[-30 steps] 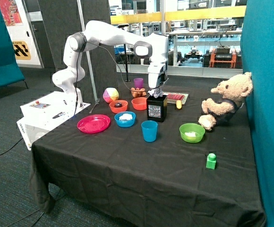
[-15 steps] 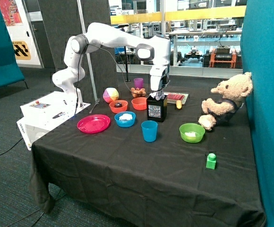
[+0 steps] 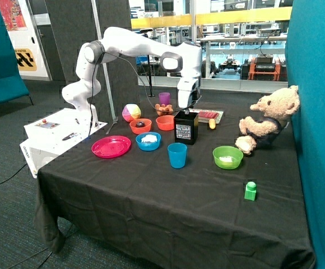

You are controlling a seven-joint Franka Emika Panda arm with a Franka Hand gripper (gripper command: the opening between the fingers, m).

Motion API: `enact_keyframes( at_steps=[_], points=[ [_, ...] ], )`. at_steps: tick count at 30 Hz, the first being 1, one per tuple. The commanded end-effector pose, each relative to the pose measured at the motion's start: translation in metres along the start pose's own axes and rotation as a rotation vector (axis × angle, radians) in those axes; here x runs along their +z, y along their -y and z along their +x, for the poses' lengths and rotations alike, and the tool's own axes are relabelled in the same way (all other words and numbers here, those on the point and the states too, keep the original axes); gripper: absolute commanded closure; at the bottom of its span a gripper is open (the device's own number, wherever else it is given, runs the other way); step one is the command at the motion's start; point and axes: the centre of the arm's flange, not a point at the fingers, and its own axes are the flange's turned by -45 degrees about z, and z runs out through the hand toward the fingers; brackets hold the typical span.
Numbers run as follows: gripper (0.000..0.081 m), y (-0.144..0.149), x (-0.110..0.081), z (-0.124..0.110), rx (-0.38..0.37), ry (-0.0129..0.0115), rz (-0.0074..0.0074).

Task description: Throw away the rubbish paper

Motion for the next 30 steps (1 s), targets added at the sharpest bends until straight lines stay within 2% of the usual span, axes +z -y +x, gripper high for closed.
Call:
enact_keyframes(
  at_steps=[1, 3, 9, 12, 22, 30],
  points=[
    [0.0117, -0.007, -0.004, -0.015, 0.004, -0.0067, 0.0012],
    [0.0135, -0.008, -0.005, -0.017, 0.005, -0.0067, 0.0012],
    [0.0259, -0.011, -0.017, -0.034, -0.011, -0.0067, 0.0011],
    [0.0284, -0.013, -0.021, -0.043, -0.019, -0.0067, 0.0011],
    [0.0239, -0.039, -0.031, -0.091, -0.013, -0.0067, 0.0011],
    [0.0219, -0.051, -0.034, -0.120, -0.023, -0.0067, 0.0011]
  ],
)
